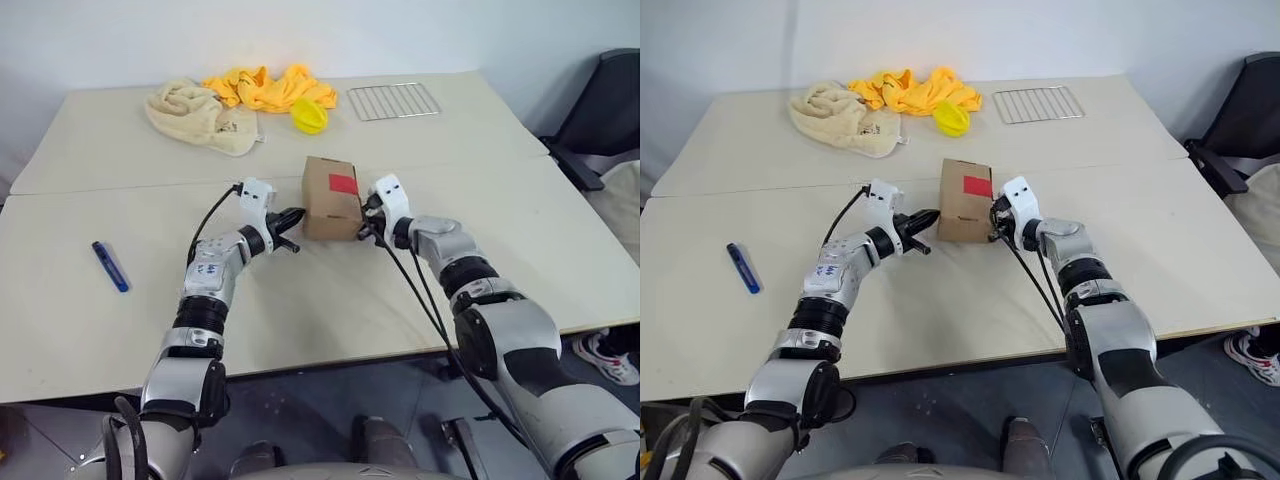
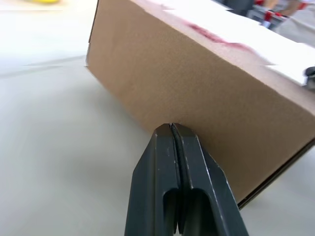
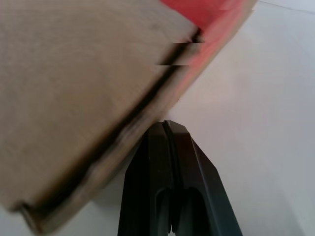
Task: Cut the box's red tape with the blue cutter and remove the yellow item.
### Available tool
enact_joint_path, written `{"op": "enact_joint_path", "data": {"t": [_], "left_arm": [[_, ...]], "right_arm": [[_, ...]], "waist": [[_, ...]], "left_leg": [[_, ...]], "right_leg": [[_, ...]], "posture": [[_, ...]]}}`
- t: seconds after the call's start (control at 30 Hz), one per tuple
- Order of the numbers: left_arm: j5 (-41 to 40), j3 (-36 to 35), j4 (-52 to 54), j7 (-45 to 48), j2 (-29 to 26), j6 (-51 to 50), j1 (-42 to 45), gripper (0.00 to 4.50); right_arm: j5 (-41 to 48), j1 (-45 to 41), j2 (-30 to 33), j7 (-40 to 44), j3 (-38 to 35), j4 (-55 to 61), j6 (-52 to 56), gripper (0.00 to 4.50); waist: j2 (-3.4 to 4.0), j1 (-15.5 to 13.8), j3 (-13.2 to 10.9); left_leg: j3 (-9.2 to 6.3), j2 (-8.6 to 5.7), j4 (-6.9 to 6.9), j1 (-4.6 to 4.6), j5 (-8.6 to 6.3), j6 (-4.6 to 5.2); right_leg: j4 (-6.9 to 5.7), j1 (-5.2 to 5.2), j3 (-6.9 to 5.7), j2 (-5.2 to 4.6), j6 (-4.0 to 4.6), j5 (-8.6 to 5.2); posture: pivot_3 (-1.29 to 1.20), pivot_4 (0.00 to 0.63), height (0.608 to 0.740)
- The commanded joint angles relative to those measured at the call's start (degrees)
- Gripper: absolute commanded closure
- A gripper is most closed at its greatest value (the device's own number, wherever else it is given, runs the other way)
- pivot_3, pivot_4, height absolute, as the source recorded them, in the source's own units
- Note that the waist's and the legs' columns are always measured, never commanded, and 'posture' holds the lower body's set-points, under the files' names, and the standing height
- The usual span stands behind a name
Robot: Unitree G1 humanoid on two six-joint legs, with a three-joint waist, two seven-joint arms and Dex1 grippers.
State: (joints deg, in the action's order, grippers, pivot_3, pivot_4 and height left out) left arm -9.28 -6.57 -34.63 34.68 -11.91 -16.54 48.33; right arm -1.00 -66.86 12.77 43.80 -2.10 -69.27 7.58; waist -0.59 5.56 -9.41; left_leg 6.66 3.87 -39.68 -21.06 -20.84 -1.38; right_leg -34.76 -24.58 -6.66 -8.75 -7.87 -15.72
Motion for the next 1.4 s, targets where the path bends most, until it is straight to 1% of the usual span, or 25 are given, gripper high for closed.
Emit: {"op": "enact_joint_path", "data": {"t": [0.03,0.13,0.2,0.3,0.43,0.5,0.6,0.73,0.8,0.9,1.0,1.07,1.13,1.23,1.3,1.4], "left_arm": [[-1.2,5.2,7.6,6.4,-0.4,-4.3,-2.3,4.48],[-1.7,8.0,14.6,11.6,-4.2,-8.8,-6.2,4.48],[-1.9,8.4,16.7,12.2,-5.2,-10.4,-7.5,4.48],[-2.4,9.0,19.0,12.8,-5.5,-13.0,-8.2,4.48],[-3.8,11.4,25.3,14.8,-5.7,-18.3,-10.3,4.48],[-4.5,12.8,27.4,15.7,-5.6,-20.0,-11.0,4.48],[-5.3,14.3,29.6,15.3,-4.0,-21.9,-11.4,4.48],[-5.6,15.2,30.9,15.1,-3.0,-23.2,-11.2,4.48],[-5.6,14.8,30.2,14.6,-2.8,-23.0,-10.9,4.48],[-5.7,12.9,28.4,13.2,-3.4,-22.7,-9.9,4.48],[-5.5,11.4,27.1,13.0,-5.7,-21.7,-9.1,4.48],[-5.3,10.7,26.3,12.6,-6.2,-20.3,-8.8,4.48],[-5.4,10.4,25.7,12.7,-6.9,-20.1,-8.3,4.48],[-5.1,9.2,24.6,11.7,-8.0,-19.0,-7.5,4.48],[-4.6,8.5,23.4,10.6,-8.8,-18.1,-6.9,4.48],[-3.5,7.0,19.1,9.0,-11.0,-15.7,-4.6,4.48]], "right_arm": [[0.4,1.8,-1.3,4.5,2.7,9.1,1.5,4.5],[0.9,7.7,0.1,7.0,5.3,22.9,7.1,4.5],[1.4,10.3,1.3,7.7,6.3,30.2,10.7,4.5],[1.8,12.7,3.1,8.2,7.1,37.9,14.9,4.5],[2.9,16.2,6.2,9.5,8.1,49.1,21.8,4.5],[3.2,17.3,7.4,10.0,8.4,52.2,23.7,4.5],[3.3,19.1,10.0,11.2,9.5,56.1,26.4,4.5],[3.4,20.8,12.2,11.6,10.2,58.1,27.1,4.5],[1.8,21.0,12.9,9.7,10.4,56.0,25.2,4.5],[-3.7,19.7,14.4,0.7,9.8,46.3,16.3,4.5],[-6.5,15.2,15.5,-10.5,7.2,36.6,9.1,4.5],[-7.0,13.0,16.2,-15.3,5.9,32.4,5.8,4.5],[-7.5,11.5,17.2,-18.3,5.2,29.9,3.4,4.5],[-6.8,11.2,19.0,-20.7,3.0,31.3,3.7,4.5],[-6.0,12.1,20.3,-20.1,1.8,34.9,6.2,4.5],[-3.7,17.4,23.8,-13.9,1.0,48.1,16.9,4.5]], "waist": [[0.02,0.0,0.0],[0.07,0.0,0.0],[0.13,-0.2,-0.1],[0.19,-0.9,-0.1],[0.2,-1.3,-0.1],[0.2,-1.4,-0.1],[0.2,-2.0,-0.1],[0.19,-2.6,-0.1],[0.19,-2.7,-0.1],[0.19,-2.9,-0.1],[0.26,-2.8,-0.2],[0.44,-2.5,-0.3],[0.46,-2.4,-0.3],[0.45,-2.4,-0.3],[0.46,-2.5,-0.3],[0.46,-2.8,-0.3]], "left_leg": [[0.0,0.0,-0.01,0.0,0.0,0.0],[-0.02,0.0,-0.03,0.02,0.0,-0.01],[-0.06,0.0,-0.08,0.02,0.0,-0.01],[-0.06,0.0,-0.26,-0.06,0.0,-0.01],[-0.05,0.0,-0.34,-0.06,0.0,-0.01],[-0.05,0.0,-0.35,-0.04,0.0,-0.02],[-0.01,0.0,-0.35,-0.03,0.0,-0.02],[0.02,-0.01,-0.39,-0.03,0.0,-0.01],[0.02,-0.01,-0.39,-0.02,0.0,-0.02],[0.03,-0.01,-0.39,-0.02,0.0,-0.01],[0.05,-0.01,-0.39,-0.02,0.0,-0.01],[0.08,-0.01,-0.36,-0.02,0.0,-0.01],[0.08,-0.01,-0.32,-0.02,0.0,-0.02],[0.08,-0.01,-0.28,-0.03,0.0,-0.02],[0.07,-0.01,-0.29,-0.04,0.0,-0.01],[0.05,-0.01,-0.3,-0.06,0.0,-0.01]], "right_leg": [[-0.01,0.0,0.0,0.0,0.0,0.0],[-0.08,0.0,0.0,0.0,0.0,0.0],[-0.13,-0.01,0.01,0.0,0.0,0.0],[-0.12,-0.01,0.02,0.0,0.0,0.0],[-0.17,0.0,0.07,0.0,0.0,0.0],[-0.21,0.0,0.08,0.0,0.0,0.0],[-0.2,0.0,0.09,0.0,0.0,0.0],[-0.2,0.0,0.12,0.0,0.0,0.0],[-0.2,0.0,0.13,0.0,0.0,0.0],[-0.2,0.01,0.14,0.0,0.01,0.0],[-0.2,-0.01,0.15,0.0,0.01,0.0],[-0.18,-0.03,0.18,0.0,0.01,0.0],[-0.18,-0.06,0.18,0.0,0.01,0.0],[-0.13,-0.06,0.17,0.0,0.01,0.0],[-0.13,-0.05,0.17,0.0,0.01,0.0],[-0.14,-0.06,0.17,0.0,0.01,0.0]], "posture": [[0.0,0.15,0.74],[0.0,0.15,0.74],[0.0,0.15,0.74],[0.0,0.15,0.74],[0.0,0.15,0.74],[0.0,0.15,0.74],[0.0,0.15,0.74],[0.0,0.15,0.74],[0.0,0.15,0.74],[0.0,0.15,0.74],[0.0,0.15,0.74],[0.0,0.15,0.74],[0.0,0.15,0.74],[0.0,0.15,0.74],[0.0,0.15,0.74],[0.0,0.15,0.74]]}}
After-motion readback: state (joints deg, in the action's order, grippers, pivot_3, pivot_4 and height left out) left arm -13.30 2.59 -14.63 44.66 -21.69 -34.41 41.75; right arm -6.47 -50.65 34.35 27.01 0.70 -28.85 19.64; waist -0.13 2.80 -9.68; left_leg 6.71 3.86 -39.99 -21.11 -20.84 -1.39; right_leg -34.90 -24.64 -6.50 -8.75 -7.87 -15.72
